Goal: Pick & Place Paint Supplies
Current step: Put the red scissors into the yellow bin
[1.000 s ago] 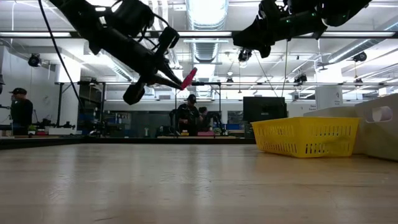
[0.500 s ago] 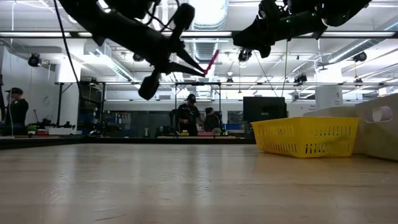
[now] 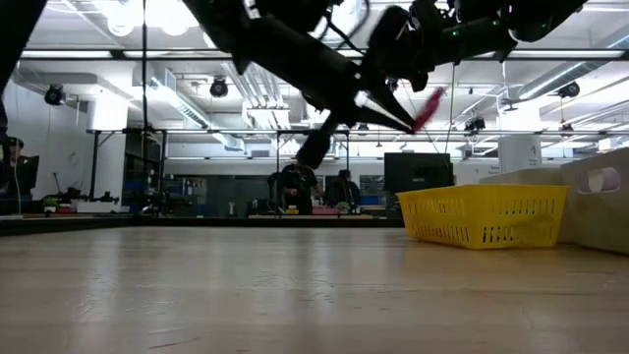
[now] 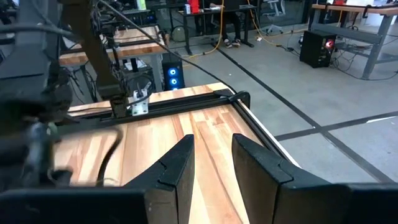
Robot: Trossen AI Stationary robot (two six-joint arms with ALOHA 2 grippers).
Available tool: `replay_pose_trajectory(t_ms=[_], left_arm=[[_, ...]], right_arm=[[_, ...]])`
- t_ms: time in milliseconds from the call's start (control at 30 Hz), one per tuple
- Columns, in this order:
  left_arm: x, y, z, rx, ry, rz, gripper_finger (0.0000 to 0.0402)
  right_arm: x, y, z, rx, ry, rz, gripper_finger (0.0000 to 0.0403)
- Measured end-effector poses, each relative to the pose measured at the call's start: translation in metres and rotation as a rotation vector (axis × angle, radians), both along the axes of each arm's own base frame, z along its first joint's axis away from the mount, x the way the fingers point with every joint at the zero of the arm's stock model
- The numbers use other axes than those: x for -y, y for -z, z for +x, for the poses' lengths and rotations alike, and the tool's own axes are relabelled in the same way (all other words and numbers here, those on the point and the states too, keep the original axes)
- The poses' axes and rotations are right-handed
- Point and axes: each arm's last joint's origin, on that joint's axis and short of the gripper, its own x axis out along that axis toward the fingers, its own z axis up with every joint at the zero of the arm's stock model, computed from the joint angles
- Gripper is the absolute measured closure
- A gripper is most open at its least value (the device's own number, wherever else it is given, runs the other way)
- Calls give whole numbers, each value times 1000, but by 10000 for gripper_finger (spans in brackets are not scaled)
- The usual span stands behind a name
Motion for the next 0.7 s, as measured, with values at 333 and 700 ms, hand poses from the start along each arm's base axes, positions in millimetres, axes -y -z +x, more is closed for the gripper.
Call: replay_pose_trajectory(t_ms=[333,700], left_arm=[[7,21,41,-139,42,9,401],[6,36,37,-247,19,-30,401]], right_arm=[[0,0,0,3,-1,-4,296],[0,0,0,-1,0,1,296]])
